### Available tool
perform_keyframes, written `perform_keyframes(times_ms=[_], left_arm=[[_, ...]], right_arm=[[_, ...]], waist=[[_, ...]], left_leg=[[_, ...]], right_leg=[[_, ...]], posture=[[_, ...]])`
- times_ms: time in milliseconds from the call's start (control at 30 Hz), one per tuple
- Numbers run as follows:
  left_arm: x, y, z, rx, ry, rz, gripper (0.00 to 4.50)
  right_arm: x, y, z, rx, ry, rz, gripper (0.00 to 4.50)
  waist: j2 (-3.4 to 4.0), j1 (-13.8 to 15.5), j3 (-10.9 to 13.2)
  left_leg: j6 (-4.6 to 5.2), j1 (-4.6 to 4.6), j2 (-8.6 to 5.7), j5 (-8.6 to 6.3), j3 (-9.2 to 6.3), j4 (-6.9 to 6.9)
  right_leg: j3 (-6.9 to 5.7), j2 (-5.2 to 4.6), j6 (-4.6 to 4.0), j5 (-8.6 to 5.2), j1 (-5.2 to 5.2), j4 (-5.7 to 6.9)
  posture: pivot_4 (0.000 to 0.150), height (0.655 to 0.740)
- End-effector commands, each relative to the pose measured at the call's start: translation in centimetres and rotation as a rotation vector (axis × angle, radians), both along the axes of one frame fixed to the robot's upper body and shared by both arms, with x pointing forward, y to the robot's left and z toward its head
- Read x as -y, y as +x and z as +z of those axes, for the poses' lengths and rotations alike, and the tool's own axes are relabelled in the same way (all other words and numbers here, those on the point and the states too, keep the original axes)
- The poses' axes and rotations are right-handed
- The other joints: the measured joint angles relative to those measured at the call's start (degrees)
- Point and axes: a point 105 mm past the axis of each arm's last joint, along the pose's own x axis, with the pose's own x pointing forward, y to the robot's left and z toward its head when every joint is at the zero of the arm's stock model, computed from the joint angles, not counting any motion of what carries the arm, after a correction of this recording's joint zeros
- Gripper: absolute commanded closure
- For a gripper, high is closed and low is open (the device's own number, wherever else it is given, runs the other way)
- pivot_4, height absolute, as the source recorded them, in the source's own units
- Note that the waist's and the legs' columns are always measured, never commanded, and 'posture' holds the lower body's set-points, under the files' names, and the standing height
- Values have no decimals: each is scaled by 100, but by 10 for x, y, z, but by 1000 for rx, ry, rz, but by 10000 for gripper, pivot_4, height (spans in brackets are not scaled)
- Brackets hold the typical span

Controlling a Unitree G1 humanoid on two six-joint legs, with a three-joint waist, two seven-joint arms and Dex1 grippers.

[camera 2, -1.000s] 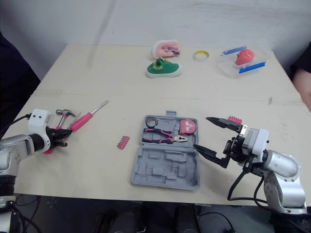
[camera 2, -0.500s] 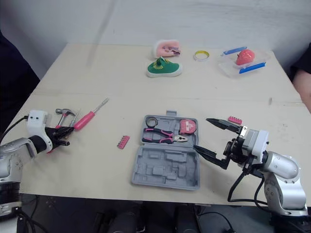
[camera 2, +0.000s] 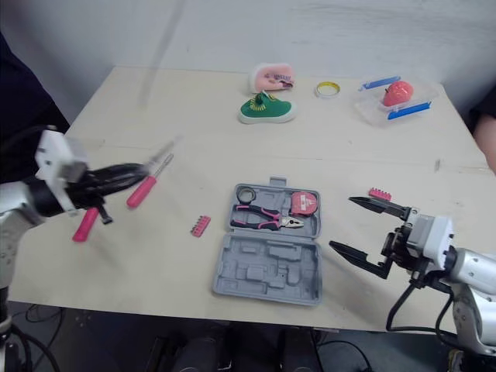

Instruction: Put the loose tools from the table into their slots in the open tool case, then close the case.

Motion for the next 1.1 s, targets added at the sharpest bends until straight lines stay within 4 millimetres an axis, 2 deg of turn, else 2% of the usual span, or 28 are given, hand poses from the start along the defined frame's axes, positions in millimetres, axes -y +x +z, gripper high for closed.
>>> perform_keyframes(times_ms=[33, 133, 200, 333, 433, 467, 567, 700, 900, 1100], left_arm=[[30, -13, -2, -2, 59, -207, 44905], [58, -20, -14, -65, 102, -392, 44905], [70, -22, -21, -67, 158, -466, 44905], [96, -22, -32, -148, 185, -511, 44905], [112, -27, -57, -188, 367, -544, 44905], [117, -17, -59, -160, 402, -493, 44905], [124, -1, -61, -64, 514, -427, 44905], [137, -5, -72, -125, 543, -415, 44905], [151, -13, -84, -162, 575, -450, 44905], [155, -6, -86, -142, 585, -403, 44905]], right_arm=[[5, -9, 11, 23, 0, 3, 0], [0, -14, 8, -31, 6, 45, 0], [-3, -17, 7, -61, 10, 68, 0], [-2, -17, 7, -90, 8, 66, 0], [-4, -17, 6, -97, 6, 60, 0], [-7, -17, 6, -97, 1, 58, 0], [-13, -18, 7, -104, 0, 50, 0], [-22, -19, 8, -115, 5, 45, 0], [-25, -17, 7, -127, 6, 33, 0], [-28, -17, 7, -128, 5, 29, 0]], waist=[[0, 0, 0], [0, -4, 0], [0, -4, 0], [0, 6, 0], [0, 11, 0], [0, 13, 0], [0, 31, 0], [0, 23, 0], [0, 55, 0], [0, 77, 0]], left_leg=[[1, 0, 0, 0, 0, 1], [3, 0, 2, 1, 1, 2], [4, 0, 2, 2, 1, 4], [6, -2, 2, 3, 0, 6], [10, -7, 2, 2, -3, 16], [10, -9, 1, 2, -3, 18], [14, -21, 0, 4, -8, 28], [17, -49, 11, 2, -17, 74], [21, -53, 11, 0, -20, 83], [21, -53, 11, 1, -20, 85]], right_leg=[[-1, 0, 0, 0, 1, 1], [-1, 6, 0, 0, 1, 3], [-1, 8, 0, 0, 2, 5], [-2, 12, 1, 0, 2, 4], [-3, 11, 2, 1, 2, 6], [-3, 12, 2, 1, 2, 5], [-6, 14, 3, 1, -3, 8], [-9, 23, 4, 2, -13, 20], [-9, 20, 4, 2, -12, 21], [-10, 20, 4, 2, -12, 21]], posture=[[1500, 7400], [1500, 7400], [1500, 7400], [1500, 7400], [1500, 7400], [1500, 7400], [1500, 7400], [1500, 7400], [1500, 7400], [1500, 7400]])
